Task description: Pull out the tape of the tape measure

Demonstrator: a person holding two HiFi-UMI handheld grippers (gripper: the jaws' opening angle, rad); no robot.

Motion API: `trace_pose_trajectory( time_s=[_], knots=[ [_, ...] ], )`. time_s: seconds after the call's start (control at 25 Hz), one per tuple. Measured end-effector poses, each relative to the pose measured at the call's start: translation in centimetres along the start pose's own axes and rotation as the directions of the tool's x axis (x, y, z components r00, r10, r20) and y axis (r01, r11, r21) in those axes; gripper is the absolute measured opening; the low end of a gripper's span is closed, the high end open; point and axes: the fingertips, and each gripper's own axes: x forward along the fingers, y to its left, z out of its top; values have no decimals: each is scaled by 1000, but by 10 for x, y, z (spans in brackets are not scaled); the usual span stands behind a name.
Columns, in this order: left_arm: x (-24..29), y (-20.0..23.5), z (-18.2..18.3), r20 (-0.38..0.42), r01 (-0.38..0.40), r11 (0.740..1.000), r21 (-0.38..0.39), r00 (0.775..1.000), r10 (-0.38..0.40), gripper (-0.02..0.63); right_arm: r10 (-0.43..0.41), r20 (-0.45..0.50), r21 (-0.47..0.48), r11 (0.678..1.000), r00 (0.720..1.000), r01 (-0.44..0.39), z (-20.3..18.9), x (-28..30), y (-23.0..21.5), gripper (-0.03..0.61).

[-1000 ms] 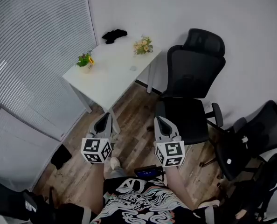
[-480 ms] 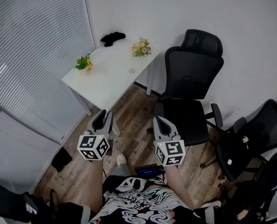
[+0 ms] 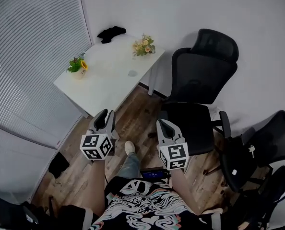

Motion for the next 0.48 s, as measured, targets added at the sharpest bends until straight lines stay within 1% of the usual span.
trace_pose_trajectory(
  time_s=[0.08,0.2,0.4,0.48],
  knots=[
    [40,17,-1,-10,1,1000,-15,1000,-1,109,13,-23,-6,1000,1000,-13,-3,39,-14,2],
    [94,42,-3,-43,-1,997,-73,999,-2,109,38,-74,-18,999,997,-39,-3,95,-30,2],
    [170,74,-3,-86,20,997,-72,996,-26,109,65,-136,-38,997,989,-71,0,177,-51,2],
    [196,87,-9,-118,27,997,-71,992,-35,109,78,-170,-49,995,982,-88,-4,205,-57,2]
  ],
)
